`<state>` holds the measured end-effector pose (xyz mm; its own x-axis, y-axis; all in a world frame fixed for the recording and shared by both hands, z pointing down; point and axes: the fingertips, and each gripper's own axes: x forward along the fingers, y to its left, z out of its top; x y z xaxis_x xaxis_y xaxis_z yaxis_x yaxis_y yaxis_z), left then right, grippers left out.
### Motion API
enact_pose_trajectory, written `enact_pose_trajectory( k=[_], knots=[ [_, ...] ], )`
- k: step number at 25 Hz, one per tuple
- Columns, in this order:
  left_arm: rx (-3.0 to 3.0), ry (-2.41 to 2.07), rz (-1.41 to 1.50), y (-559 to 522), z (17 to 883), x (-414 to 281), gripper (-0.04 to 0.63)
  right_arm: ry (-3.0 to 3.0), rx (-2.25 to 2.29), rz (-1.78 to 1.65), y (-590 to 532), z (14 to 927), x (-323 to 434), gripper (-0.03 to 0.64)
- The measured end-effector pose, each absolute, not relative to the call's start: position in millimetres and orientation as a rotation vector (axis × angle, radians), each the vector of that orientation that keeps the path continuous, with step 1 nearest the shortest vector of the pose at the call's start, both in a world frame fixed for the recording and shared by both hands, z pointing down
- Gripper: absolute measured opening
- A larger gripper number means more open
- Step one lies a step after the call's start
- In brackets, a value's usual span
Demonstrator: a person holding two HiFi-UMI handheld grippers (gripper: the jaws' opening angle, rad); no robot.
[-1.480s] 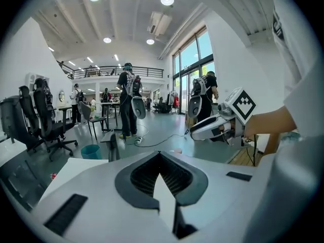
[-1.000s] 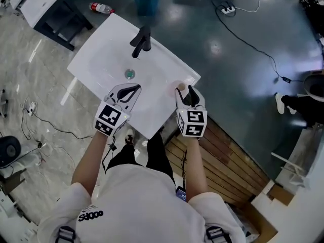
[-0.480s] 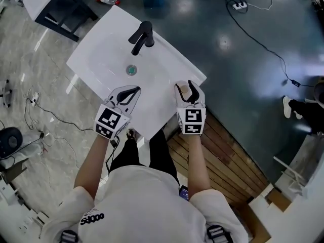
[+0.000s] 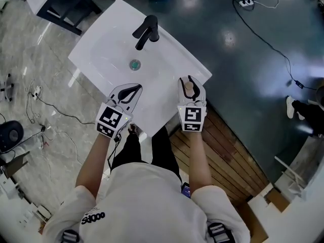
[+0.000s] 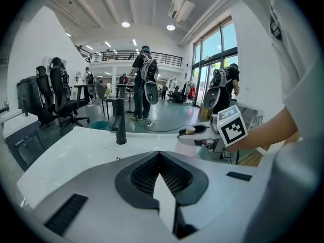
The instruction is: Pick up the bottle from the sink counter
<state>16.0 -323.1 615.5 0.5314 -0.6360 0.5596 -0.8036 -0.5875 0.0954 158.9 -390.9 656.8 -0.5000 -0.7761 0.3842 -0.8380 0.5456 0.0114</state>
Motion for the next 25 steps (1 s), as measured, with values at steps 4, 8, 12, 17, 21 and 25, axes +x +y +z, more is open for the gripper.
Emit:
enact_pose_trajectory(
  k=[4,8,12,17,21,25],
  knots=[
    [2.44,-1.189,0.679,-321,611,14,0.003,-2.421,1.366,0.283,-392,661,166,0.118],
    [2.441,-1.205,0.666,-320,607,5,0.003,-2.388,1.368,0.303,-388,664,168,0.115],
    [2.448,-1.214,0.667,-318,601,-6,0.003,-2.387,1.378,0.317,-381,654,164,0.115],
    [2.479,-1.224,0.639,-318,587,-15,0.003,-2.386,1.416,0.315,-374,628,158,0.115],
    [2.516,-1.227,0.609,-316,572,-22,0.003,-2.376,1.456,0.291,-367,598,156,0.115],
    [2.556,-1.235,0.564,-312,553,-30,0.003,-2.341,1.49,0.267,-359,568,157,0.115]
  ],
)
